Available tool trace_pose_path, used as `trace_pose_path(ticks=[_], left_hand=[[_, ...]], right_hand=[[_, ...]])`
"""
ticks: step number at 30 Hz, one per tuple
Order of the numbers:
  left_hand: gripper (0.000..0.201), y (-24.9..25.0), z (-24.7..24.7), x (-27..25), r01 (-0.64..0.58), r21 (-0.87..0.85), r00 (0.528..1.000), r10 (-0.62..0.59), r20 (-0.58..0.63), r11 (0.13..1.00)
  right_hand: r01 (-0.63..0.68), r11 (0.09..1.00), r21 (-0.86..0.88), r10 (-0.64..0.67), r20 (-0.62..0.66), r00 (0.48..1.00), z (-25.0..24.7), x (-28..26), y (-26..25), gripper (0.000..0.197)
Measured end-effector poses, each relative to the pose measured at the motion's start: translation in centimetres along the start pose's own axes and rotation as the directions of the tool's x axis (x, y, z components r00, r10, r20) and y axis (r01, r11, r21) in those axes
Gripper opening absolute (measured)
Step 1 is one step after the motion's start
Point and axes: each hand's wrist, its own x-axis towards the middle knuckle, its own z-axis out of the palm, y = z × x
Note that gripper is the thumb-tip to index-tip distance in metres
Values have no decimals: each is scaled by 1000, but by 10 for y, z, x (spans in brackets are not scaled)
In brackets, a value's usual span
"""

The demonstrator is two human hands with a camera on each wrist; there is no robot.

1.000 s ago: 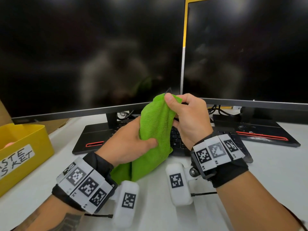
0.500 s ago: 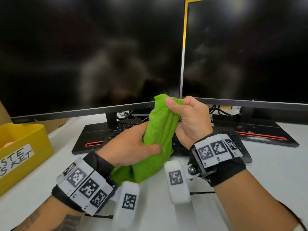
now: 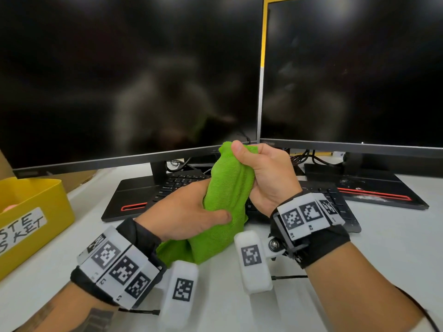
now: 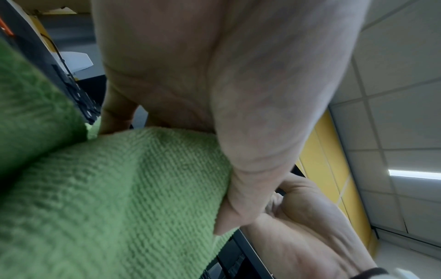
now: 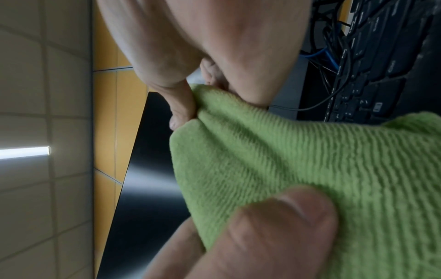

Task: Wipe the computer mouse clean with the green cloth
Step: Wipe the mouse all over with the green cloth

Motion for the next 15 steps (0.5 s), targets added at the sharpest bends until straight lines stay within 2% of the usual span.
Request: trace_pose_path(ticks=[2,3,5,10,15], left_hand=[[32,-2,0,1,2,-4,1000,-2,5,1000],[31,-2,0,1,6,-5,1000,-6,2,1000],[30,-3,1,1,10,6,1000,-10,-14,1000],[22,4,4,-3,-22,116,1000,23,-6,993],[23,7,6,-5,-70,98,997,69,17,993]], right_hand=[[-11,1000,12,11,0,1000,1,2,0,7],[-22,999,23,22,-7,1000,2,2,-1,4],[-41,998,55,43,-37,998,6,2,-2,18],[-66,997,46,74,-182,981,12,4,-5,36],[-110,979,169,145,-215,966,10,3,-10,37]])
